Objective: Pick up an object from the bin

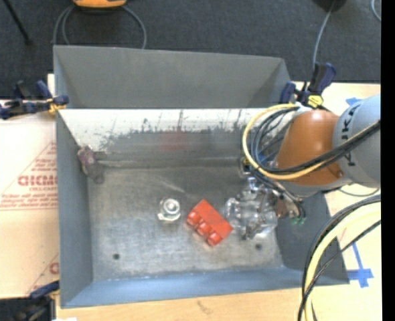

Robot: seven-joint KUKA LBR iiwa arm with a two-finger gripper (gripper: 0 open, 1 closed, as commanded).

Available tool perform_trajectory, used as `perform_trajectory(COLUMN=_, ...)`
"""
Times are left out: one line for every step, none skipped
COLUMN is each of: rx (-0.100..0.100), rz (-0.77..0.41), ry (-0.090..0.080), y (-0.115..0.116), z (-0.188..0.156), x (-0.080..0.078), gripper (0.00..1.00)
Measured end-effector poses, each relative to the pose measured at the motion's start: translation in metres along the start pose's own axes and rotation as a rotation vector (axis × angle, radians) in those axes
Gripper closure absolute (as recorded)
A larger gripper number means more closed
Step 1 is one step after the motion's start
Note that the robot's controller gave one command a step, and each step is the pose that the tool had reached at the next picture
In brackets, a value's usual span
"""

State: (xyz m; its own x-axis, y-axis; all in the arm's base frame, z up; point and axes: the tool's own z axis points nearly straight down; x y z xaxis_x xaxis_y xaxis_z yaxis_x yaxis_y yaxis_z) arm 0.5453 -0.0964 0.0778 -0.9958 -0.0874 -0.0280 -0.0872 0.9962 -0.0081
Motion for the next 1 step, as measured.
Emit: perform_trajectory(rx=-0.005, rz=-0.036, ry=0.020, y=-0.0173, z=-0.1505, x=0.0033, gripper=1.00)
